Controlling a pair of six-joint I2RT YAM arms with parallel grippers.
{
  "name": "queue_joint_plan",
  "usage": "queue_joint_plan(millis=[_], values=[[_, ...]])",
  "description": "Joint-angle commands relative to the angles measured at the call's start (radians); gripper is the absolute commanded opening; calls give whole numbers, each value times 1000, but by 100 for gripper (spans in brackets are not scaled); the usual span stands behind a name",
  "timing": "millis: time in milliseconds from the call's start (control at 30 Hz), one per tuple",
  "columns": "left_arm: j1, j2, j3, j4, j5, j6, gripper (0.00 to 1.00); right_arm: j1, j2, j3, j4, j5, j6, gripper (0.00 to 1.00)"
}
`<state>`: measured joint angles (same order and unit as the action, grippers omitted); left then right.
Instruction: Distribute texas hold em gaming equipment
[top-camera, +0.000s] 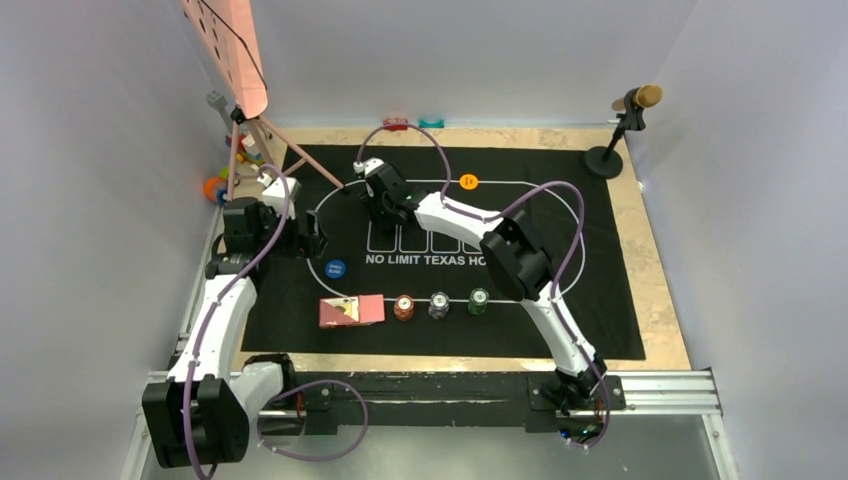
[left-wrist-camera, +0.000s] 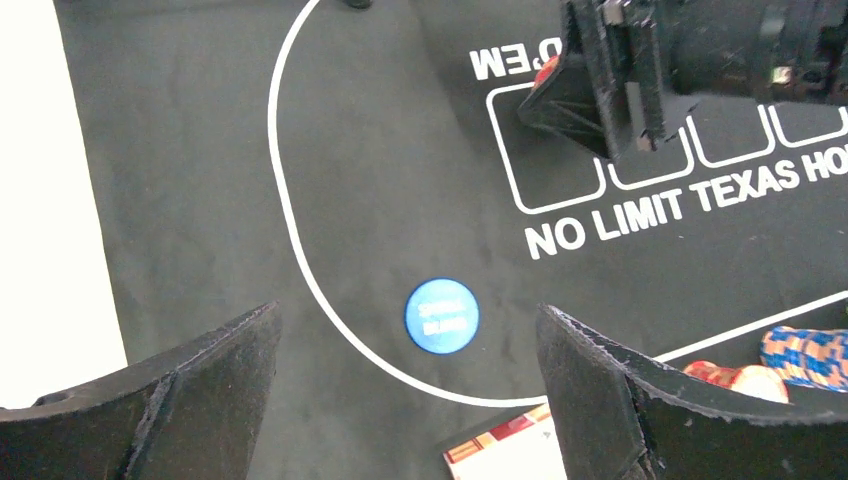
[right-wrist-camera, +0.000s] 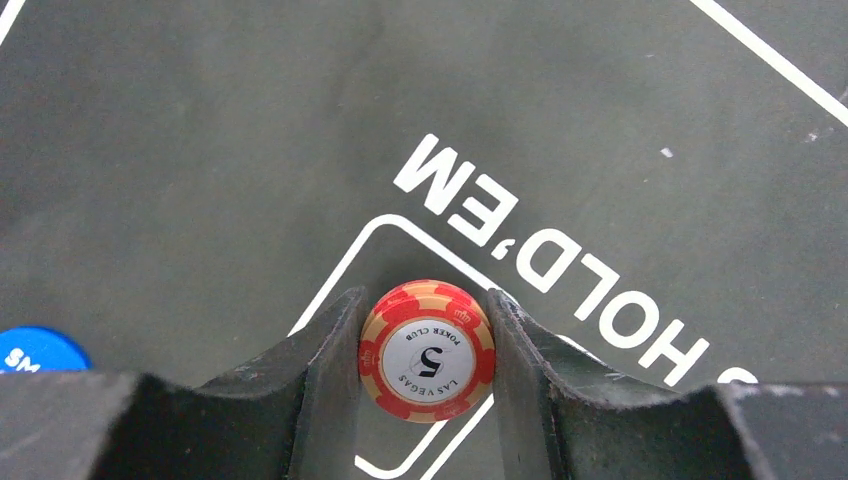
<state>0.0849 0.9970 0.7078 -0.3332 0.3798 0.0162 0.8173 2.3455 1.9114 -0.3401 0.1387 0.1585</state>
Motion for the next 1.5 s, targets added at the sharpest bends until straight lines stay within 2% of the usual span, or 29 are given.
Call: queue_joint_plan(millis=[0, 300, 500, 900, 1100, 1167, 1333, 1467], values=[[7, 27, 13, 106, -45, 45, 100, -24, 0, 77, -2, -2, 43, 0], [4, -44, -39, 172, -41, -31, 100, -26, 85, 201, -73, -10, 51, 0], [-4, -18, -19, 175, -49, -88, 100, -26, 95, 209, -81, -13, 57, 0], [-8, -41, -112, 238, -11, 21, 100, -26, 90, 213, -96, -26, 58, 0], [-9, -28, -125, 257, -1, 19, 100, -24, 45, 135, -64, -45, 64, 39], [-9, -28, -126, 260, -1, 18, 100, -24, 22, 104, -43, -54, 60, 46], [-8, -29, -131, 264, -7, 13, 100, -16, 1, 82, -32, -94, 63, 46], [-8, -26, -130, 267, -29, 14, 100, 32, -6, 70, -30, -102, 56, 36]])
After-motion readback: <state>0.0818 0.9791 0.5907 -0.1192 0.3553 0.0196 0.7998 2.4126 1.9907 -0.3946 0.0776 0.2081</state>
